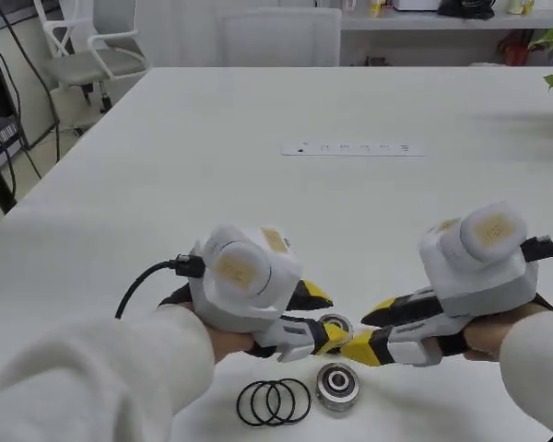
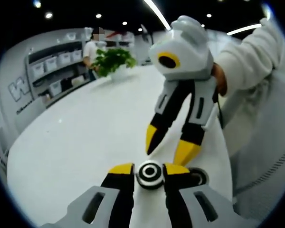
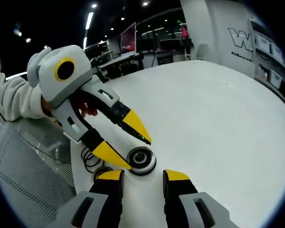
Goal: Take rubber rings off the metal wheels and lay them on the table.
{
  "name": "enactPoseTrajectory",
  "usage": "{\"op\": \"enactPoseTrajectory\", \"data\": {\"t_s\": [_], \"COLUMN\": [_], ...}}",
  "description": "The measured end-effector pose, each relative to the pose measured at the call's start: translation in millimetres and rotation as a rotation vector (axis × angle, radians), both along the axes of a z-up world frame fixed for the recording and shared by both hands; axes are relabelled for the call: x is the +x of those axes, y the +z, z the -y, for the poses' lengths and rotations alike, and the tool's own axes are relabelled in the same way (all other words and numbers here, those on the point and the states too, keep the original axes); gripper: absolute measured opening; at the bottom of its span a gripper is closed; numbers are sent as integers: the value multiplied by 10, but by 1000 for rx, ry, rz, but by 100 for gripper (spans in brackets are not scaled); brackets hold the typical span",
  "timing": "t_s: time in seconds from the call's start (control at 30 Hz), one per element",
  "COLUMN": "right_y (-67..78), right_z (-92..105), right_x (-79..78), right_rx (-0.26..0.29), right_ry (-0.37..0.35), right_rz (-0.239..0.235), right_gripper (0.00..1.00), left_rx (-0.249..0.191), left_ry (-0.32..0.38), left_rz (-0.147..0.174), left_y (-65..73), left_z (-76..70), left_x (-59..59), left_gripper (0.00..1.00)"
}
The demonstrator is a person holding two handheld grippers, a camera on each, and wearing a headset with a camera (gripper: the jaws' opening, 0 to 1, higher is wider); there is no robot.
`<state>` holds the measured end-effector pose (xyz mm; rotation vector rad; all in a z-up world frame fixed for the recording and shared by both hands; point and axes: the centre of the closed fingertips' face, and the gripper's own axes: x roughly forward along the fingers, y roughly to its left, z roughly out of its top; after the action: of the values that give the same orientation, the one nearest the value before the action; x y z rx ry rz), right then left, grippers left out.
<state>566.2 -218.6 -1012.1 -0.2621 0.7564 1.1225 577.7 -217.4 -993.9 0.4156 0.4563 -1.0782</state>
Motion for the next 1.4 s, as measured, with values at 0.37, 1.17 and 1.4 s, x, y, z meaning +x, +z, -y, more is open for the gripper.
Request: {"op": "enactPoseTrajectory", "data": {"t_s": [0.37,1.17,1.4], "right_y": [-77,-77,-91], "right_z": [-45,-36,2], "right_x": [-22,-10,2], "right_rx": [-26,-18,-46], "right_ry": [11,40,49], "right_rz": [24,68,83], "right_gripper": [26,15,2], "left_rx": [1,-43,-39], "left_ry": [15,59,61], "left_rz": [-40,-61,-63], "left_y": [-75,-81,-81], "left_z": [-15,-36,-39], "left_x": [-33,-23,-17], "left_gripper": [17,15,15]}}
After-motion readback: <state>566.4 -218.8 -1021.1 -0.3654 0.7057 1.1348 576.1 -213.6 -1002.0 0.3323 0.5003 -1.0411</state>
